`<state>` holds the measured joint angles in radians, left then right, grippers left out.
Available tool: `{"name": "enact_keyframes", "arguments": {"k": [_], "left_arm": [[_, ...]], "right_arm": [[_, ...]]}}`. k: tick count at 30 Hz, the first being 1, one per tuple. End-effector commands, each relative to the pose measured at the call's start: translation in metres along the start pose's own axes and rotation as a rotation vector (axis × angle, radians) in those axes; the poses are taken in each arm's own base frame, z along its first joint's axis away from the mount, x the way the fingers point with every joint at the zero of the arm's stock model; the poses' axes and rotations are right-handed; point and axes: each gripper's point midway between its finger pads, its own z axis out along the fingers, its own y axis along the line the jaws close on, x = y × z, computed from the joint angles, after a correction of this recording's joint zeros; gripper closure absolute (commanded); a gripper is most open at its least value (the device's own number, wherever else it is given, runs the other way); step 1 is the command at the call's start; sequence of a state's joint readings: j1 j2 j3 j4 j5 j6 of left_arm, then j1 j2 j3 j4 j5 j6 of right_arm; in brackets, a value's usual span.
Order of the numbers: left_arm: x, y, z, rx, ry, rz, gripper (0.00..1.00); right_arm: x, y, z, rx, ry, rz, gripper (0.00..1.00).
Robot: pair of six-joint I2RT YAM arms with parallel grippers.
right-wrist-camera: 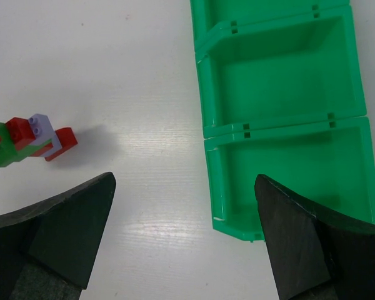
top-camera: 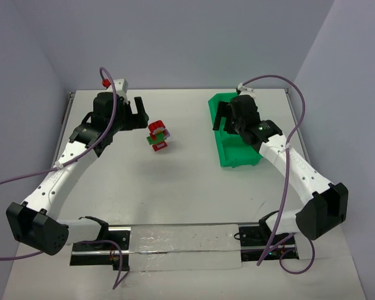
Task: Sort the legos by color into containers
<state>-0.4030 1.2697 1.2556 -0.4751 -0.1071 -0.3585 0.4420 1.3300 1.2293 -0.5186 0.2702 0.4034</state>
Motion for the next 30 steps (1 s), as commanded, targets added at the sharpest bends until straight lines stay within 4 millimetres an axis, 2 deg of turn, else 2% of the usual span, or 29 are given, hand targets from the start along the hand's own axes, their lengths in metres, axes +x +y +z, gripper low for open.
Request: {"name": "enact_keyframes", "arguments": {"k": [1, 7, 15, 22, 27, 30], "left_arm": [[-0.018, 0.001, -0.006, -0.015, -0.052, 0.021, 0.01], [-0.014, -0.001, -0.005, -0.002, -0.038, 0.062, 0.01], [0.011, -0.003, 0.020, -0.056, 0.077, 0.173, 0.01], [0.018, -0.035, 0.029, 0.070, 0.096, 0.269, 0.02], [0.023, -0.045, 0.041, 0.107, 0.133, 0.367, 0.02], [0.026, -0.041, 0.051, 0.068, 0.154, 0.421, 0.02]], "right_arm": [[-0.019, 0.014, -0.013, -0.062, -0.057, 0.019, 0.00], [-0.020, 0.022, -0.020, -0.116, -0.080, 0.018, 0.00], [-0.013, 0.036, -0.020, -0.190, -0.051, 0.014, 0.00], [-0.012, 0.040, -0.022, -0.211, -0.047, -0.010, 0.00], [-0.011, 0.039, -0.022, -0.206, -0.045, -0.012, 0.00], [-0.010, 0.038, -0.023, -0.202, -0.043, -0.014, 0.00]]}}
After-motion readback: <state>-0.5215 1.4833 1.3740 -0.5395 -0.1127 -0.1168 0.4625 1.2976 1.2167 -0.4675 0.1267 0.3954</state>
